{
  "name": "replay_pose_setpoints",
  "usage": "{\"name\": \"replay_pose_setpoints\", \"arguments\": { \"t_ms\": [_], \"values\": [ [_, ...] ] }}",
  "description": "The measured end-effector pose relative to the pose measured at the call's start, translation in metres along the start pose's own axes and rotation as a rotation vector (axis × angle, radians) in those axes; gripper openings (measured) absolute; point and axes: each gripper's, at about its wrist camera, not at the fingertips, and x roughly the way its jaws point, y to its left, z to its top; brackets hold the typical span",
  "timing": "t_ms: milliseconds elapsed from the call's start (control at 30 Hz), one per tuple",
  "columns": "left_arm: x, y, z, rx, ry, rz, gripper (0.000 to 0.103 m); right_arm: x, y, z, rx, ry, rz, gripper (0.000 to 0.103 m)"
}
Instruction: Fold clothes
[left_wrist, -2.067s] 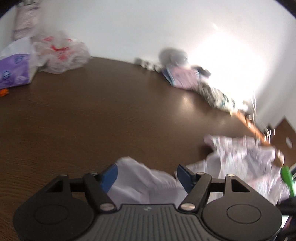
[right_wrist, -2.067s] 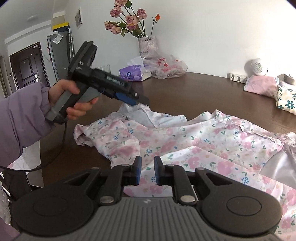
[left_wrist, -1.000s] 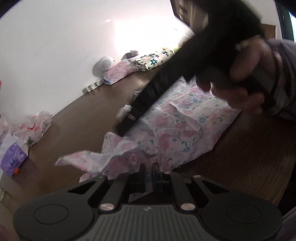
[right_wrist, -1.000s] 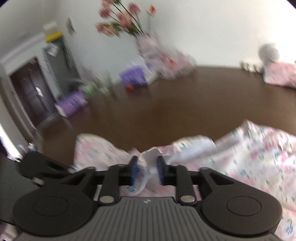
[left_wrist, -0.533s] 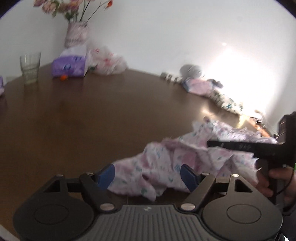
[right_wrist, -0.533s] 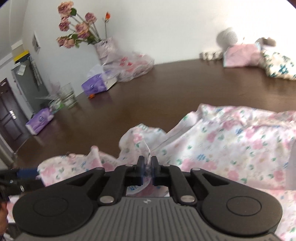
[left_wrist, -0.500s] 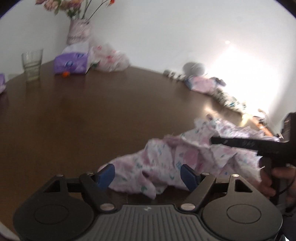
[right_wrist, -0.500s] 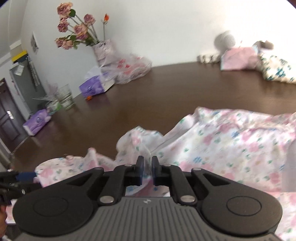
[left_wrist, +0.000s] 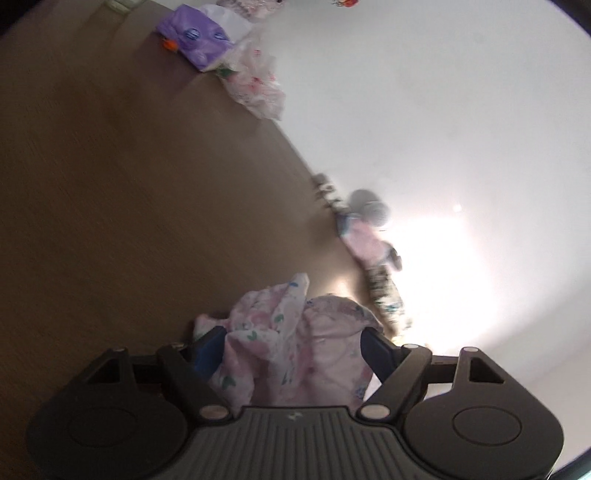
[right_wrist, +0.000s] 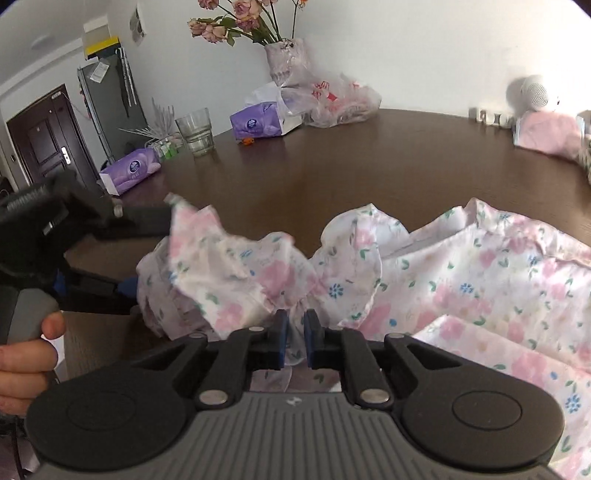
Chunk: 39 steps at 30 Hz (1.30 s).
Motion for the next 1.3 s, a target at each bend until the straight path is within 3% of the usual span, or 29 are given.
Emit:
{"name": "replay_pose_setpoints", "arguments": {
  "t_ms": [100,167,200,333,467,567,667,800,867,933,1000,1067,1100,1133,1167,1233,1300],
  "values": [
    [0.013,-0.013,-0.004,0.042,-0.002,0.010,0.071,-0.004,-0.002,-0.001,0.024,-0.002,-0.012,0.011],
    [0.022,-0.024,-0.007,0.105,0.007,0.024,0.013,-0.018,-0.002,-0.001,0.026,-0.023,-0.041,0.011],
    [0.026,-0.029,-0.008,0.125,0.010,0.025,0.005,-0.030,-0.001,-0.002,0.021,-0.043,-0.064,0.011],
    [0.026,-0.041,-0.014,0.122,-0.073,-0.036,0.006,-0.096,-0.017,-0.014,0.037,-0.160,-0.146,0.024],
    [0.028,-0.064,-0.015,0.134,-0.122,-0.173,0.004,-0.127,-0.054,-0.043,0.159,-0.146,-0.245,0.024],
    [0.049,-0.098,-0.024,0.196,-0.075,-0.274,0.004,-0.137,-0.080,-0.068,0.262,-0.109,-0.301,0.024],
    [0.086,-0.140,-0.056,0.304,0.065,-0.327,0.004,-0.150,-0.089,-0.088,0.314,-0.137,-0.319,0.024],
    [0.133,-0.195,-0.099,0.449,0.254,-0.394,0.008,-0.184,-0.090,-0.096,0.370,-0.271,-0.381,0.024],
    [0.138,-0.199,-0.117,0.550,0.343,-0.354,0.024,-0.202,-0.092,-0.097,0.384,-0.326,-0.413,0.025],
    [0.143,-0.203,-0.133,0.647,0.427,-0.317,0.030,-0.215,-0.097,-0.098,0.385,-0.353,-0.429,0.025],
    [0.119,-0.190,-0.111,0.640,0.386,-0.394,0.038,-0.224,-0.104,-0.099,0.384,-0.361,-0.433,0.026],
    [0.093,-0.178,-0.078,0.610,0.252,-0.445,0.067,-0.226,-0.110,-0.098,0.385,-0.361,-0.423,0.028],
    [0.085,-0.174,-0.063,0.614,0.160,-0.391,0.077,-0.224,-0.109,-0.096,0.386,-0.360,-0.408,0.028],
    [0.078,-0.173,-0.051,0.633,0.077,-0.281,0.084,-0.220,-0.108,-0.094,0.384,-0.358,-0.384,0.028],
    [0.078,-0.171,-0.043,0.655,0.032,-0.155,0.079,-0.215,-0.107,-0.092,0.382,-0.355,-0.360,0.028],
    [0.091,-0.163,-0.024,0.658,0.044,0.000,0.079,-0.202,-0.097,-0.087,0.357,-0.335,-0.294,0.028],
    [0.113,-0.152,-0.014,0.593,0.113,0.012,0.079,-0.190,-0.085,-0.084,0.322,-0.303,-0.259,0.037]
  ]
}}
